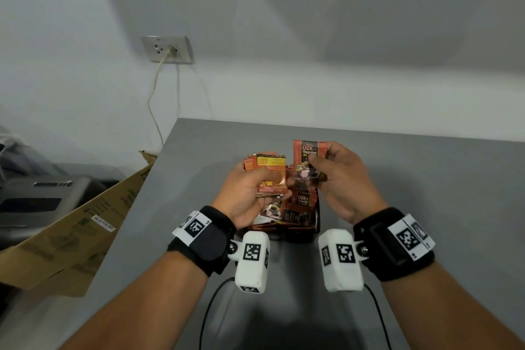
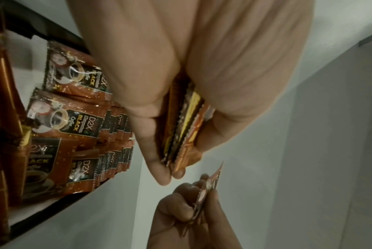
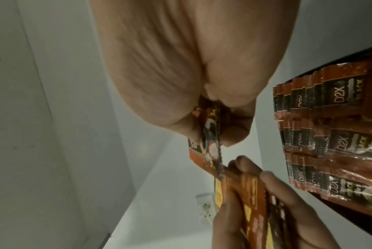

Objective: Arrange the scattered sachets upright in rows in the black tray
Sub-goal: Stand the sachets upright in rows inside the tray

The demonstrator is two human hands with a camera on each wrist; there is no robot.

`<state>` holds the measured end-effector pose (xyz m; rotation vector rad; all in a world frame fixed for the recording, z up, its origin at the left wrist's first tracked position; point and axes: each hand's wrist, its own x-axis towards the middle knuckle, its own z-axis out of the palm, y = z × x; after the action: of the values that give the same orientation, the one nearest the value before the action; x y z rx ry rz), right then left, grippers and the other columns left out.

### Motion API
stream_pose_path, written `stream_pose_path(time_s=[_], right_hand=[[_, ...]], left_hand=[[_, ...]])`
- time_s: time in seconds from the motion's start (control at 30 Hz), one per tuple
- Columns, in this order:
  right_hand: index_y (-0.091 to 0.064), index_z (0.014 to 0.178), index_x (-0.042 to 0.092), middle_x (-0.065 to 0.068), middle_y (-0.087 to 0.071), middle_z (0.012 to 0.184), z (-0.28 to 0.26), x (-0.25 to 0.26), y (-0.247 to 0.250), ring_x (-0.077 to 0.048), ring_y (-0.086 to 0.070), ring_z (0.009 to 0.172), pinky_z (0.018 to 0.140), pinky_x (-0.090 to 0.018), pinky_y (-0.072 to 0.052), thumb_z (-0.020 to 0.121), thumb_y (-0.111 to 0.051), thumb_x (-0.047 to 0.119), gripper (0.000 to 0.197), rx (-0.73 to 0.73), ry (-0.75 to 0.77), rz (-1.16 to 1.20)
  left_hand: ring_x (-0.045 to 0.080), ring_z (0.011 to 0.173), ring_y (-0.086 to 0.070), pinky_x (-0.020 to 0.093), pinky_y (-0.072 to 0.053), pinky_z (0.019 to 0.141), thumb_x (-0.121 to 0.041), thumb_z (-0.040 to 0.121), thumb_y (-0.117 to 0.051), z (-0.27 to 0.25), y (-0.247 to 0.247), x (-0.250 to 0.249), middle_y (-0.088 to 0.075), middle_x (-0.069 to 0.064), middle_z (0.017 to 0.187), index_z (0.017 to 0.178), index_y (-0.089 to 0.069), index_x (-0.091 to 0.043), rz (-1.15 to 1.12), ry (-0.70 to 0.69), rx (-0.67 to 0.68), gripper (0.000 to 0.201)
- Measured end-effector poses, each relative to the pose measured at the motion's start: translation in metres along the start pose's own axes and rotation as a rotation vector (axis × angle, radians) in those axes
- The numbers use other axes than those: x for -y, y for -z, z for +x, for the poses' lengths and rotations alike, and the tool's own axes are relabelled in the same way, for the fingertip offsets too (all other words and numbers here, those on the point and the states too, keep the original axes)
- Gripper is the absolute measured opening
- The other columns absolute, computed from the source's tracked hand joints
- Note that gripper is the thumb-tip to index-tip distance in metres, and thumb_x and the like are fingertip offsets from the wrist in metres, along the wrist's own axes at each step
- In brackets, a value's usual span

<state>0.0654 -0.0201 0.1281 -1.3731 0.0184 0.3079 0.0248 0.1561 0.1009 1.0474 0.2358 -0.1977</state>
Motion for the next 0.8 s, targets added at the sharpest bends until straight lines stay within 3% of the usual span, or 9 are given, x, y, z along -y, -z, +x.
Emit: stream_pose_path(time_s=[0.13,0.2,0.3,0.4,0.53,0.6,0.67,0.73,0.8], right_hand=[[-0.068,0.111,0.004,-0.021,-0.073,0.108,-0.003,-0.005,-0.003,-0.03,-0.068,0.091,0.085,-0.046,-0.056,0.098,-0.054,-0.001,0.02,0.158,-0.111,-0.078],[-0.071,0.103,0.007,-0.019,-0.074,0.104,-0.004,-0.007,-0.007,-0.03,-0.068,0.092,0.089,-0.049,-0.056,0.098,-0.055,0.0,0.018,0.156,-0.124,-0.114],[-0.07,0.095,0.011,-0.007,-0.075,0.09,-0.005,-0.003,-0.007,-0.015,-0.068,0.076,0.072,-0.034,-0.056,0.098,-0.056,0.001,0.018,0.013,0.049,-0.14],[-0.078,0.096,0.025,0.01,-0.073,0.101,-0.006,-0.001,0.004,-0.004,-0.066,0.091,0.083,-0.024,-0.053,0.092,-0.068,0.008,0.02,0.006,0.343,-0.526],[-0.079,0.1,0.031,0.015,-0.068,0.106,-0.012,-0.013,0.01,-0.004,-0.064,0.102,0.094,-0.019,-0.05,0.086,-0.074,0.002,0.032,0.266,0.391,-0.728],[-0.079,0.1,0.03,0.01,-0.073,0.098,-0.014,-0.018,0.016,-0.01,-0.068,0.093,0.088,-0.024,-0.053,0.088,-0.072,0.003,0.031,0.235,0.366,-0.648],[-0.077,0.102,0.017,-0.001,-0.077,0.096,-0.017,-0.018,0.019,-0.02,-0.071,0.086,0.082,-0.034,-0.056,0.091,-0.066,-0.002,0.025,0.138,0.241,-0.303],[-0.071,0.106,0.004,-0.011,-0.075,0.096,-0.016,-0.018,0.016,-0.023,-0.07,0.084,0.076,-0.036,-0.058,0.094,-0.057,-0.007,0.022,0.096,0.079,0.04],[-0.069,0.11,0.001,-0.014,-0.074,0.097,-0.014,-0.02,0.009,-0.025,-0.07,0.086,0.079,-0.039,-0.058,0.098,-0.052,-0.005,0.022,0.091,-0.015,0.054]], left_hand=[[0.031,0.09,-0.069,0.039,-0.06,0.07,0.014,0.087,-0.062,0.001,-0.004,0.003,-0.067,0.025,0.108,0.127,-0.054,0.005,0.122,-0.046,-0.002,0.042],[0.028,0.087,-0.068,0.037,-0.059,0.068,0.017,0.084,-0.063,0.005,-0.004,0.006,-0.068,0.02,0.102,0.124,-0.057,0.004,0.148,-0.077,-0.019,0.043],[0.025,0.079,-0.066,0.033,-0.055,0.061,-0.008,0.089,-0.069,0.005,-0.003,0.006,-0.068,0.016,0.097,0.125,-0.059,-0.002,0.077,-0.034,-0.059,0.038],[0.019,0.071,-0.062,0.03,-0.052,0.061,-0.033,0.091,-0.066,0.006,0.003,0.002,-0.066,0.01,0.087,0.106,-0.064,-0.012,-0.078,0.046,-0.088,0.025],[0.028,0.081,-0.069,0.038,-0.059,0.072,0.002,0.082,-0.07,0.009,0.004,-0.001,-0.066,0.02,0.101,0.135,-0.052,0.002,-0.056,-0.005,-0.168,0.056],[0.033,0.095,-0.068,0.047,-0.059,0.08,0.014,0.08,-0.067,0.009,0.007,-0.003,-0.064,0.021,0.112,0.134,-0.055,-0.009,-0.031,-0.055,-0.208,0.06],[0.032,0.107,-0.065,0.045,-0.055,0.08,0.015,0.08,-0.068,0.008,0.008,-0.005,-0.065,0.016,0.119,0.129,-0.06,-0.019,-0.001,-0.091,-0.218,0.06],[0.029,0.105,-0.066,0.038,-0.055,0.076,0.015,0.08,-0.068,0.005,0.006,-0.004,-0.067,0.014,0.116,0.13,-0.059,-0.017,0.026,-0.115,-0.192,0.06],[0.027,0.098,-0.068,0.034,-0.057,0.072,0.016,0.079,-0.069,0.005,0.0,0.002,-0.067,0.015,0.109,0.129,-0.057,-0.01,0.053,-0.126,-0.142,0.058]])
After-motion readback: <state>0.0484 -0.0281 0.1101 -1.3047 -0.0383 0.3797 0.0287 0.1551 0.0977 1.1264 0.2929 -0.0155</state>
